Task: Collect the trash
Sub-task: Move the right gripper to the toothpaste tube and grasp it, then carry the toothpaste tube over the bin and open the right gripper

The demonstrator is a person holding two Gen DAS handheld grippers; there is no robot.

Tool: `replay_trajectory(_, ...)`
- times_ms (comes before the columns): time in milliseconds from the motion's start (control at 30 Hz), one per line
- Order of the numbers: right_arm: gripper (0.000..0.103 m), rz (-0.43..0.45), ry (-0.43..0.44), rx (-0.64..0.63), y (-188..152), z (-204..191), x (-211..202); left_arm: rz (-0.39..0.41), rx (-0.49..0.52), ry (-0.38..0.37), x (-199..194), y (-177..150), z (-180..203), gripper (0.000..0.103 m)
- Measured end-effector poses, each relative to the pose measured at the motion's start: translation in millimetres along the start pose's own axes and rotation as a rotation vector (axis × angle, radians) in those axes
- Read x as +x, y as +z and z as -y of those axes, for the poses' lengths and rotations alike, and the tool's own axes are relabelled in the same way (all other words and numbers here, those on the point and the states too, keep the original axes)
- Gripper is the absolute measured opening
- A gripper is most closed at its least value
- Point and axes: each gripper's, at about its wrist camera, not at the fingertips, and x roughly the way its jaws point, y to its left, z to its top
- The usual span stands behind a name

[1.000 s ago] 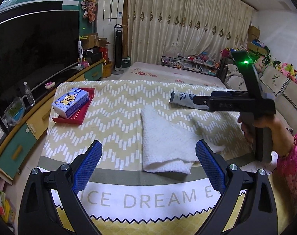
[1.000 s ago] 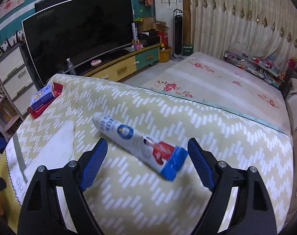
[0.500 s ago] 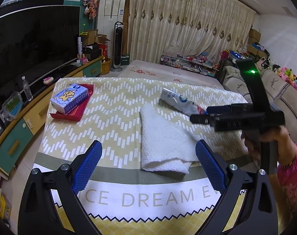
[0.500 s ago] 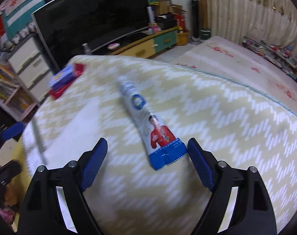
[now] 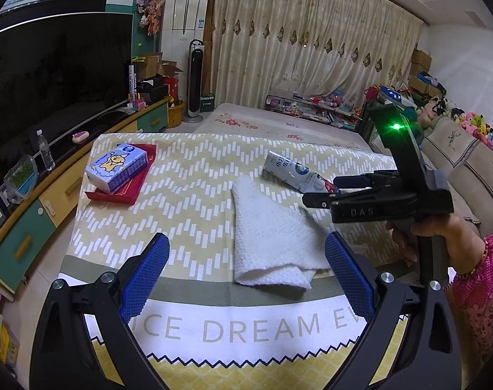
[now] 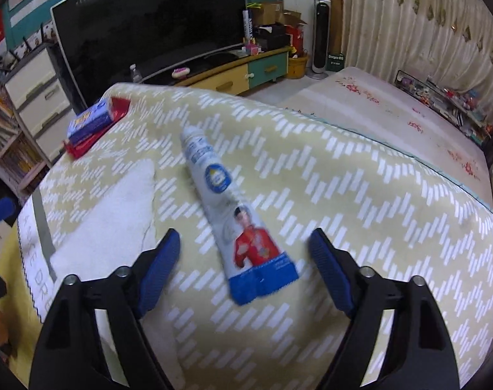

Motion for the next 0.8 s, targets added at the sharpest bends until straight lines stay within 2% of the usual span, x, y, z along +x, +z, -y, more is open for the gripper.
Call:
replay_trajectory(100, 0.059, -0.002, -0.022, -0.02, -6, -5, -5, -0.002, 0.01, -0.001, 0, 0, 2, 0.095)
replay_trajectory(200, 0.039, 0.001, -0.037, -0.004, -10, -5, -9, 0.001, 0.019, 0.004, -1, 0, 4, 0.095)
replay_trajectory(467, 0.036, 0.014, -0.048, 0.058, -37, -6, -34, 0.013, 0.028, 0.004, -4, 0, 6, 0.095)
replay_trajectory(800, 0.036, 0.121, -0.07, 0.229, -88, 18, -112, 0.021, 0.056, 0.003, -6, -3, 13, 0.095)
